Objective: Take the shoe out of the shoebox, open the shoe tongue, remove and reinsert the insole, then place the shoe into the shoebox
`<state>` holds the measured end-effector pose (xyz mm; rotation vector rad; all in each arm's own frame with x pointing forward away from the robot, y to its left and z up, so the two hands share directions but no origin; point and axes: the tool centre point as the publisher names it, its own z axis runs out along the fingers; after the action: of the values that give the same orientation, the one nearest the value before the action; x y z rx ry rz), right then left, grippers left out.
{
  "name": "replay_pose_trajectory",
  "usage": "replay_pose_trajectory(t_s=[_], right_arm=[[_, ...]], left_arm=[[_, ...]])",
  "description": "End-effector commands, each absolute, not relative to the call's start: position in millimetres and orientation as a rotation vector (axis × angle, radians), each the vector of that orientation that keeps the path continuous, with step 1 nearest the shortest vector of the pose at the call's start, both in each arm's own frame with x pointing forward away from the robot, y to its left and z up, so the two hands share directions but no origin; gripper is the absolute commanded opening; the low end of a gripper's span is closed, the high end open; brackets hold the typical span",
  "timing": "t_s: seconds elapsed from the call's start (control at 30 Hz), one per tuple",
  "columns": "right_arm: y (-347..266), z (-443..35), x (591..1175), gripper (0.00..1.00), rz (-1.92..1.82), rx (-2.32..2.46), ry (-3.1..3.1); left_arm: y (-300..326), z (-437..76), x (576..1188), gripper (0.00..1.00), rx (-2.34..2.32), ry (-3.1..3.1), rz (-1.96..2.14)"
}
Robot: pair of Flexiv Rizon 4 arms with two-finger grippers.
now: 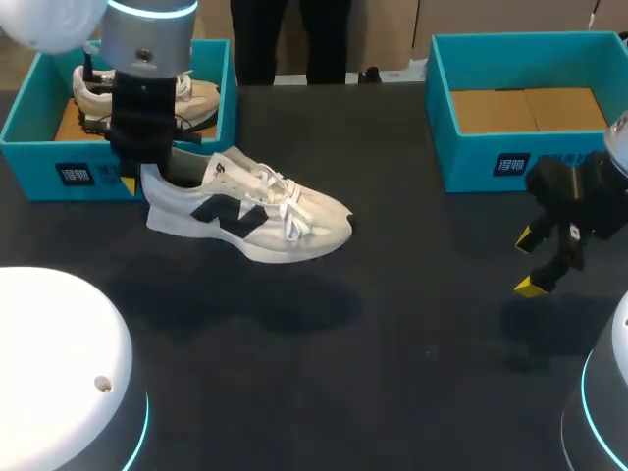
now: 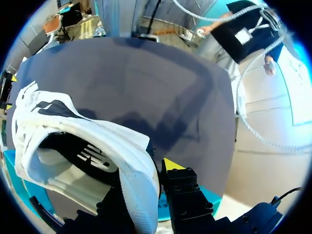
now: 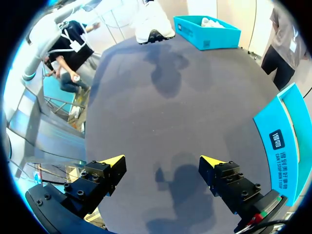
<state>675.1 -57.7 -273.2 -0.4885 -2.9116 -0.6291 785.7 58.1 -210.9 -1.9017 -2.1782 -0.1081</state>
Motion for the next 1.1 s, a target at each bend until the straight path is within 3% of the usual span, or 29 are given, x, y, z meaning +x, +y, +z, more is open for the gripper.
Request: replay_pose_trajectory(t_s=[0.03, 0.43, 0.9, 1.1], right_arm=[[-58, -274, 674, 1.0, -0.627, -0.489, -2.914], [-58, -274, 674, 1.0, -0.627, -0.489, -2.914], [-58, -274, 674, 1.0, -0.627, -0.489, -2.914], [-58, -274, 674, 1.0, -0.627, -0.489, -2.914]], left_arm=[[45, -214, 769, 0.0, -1.853, -2.236, -0.113], [-15, -263, 722, 0.0, -1.932, -2.192, -0.096], [-15, -263, 722, 0.0, -1.932, -2.192, -0.096], [-31, -302, 726, 0.0, -2.015, -2.158, -0.04]])
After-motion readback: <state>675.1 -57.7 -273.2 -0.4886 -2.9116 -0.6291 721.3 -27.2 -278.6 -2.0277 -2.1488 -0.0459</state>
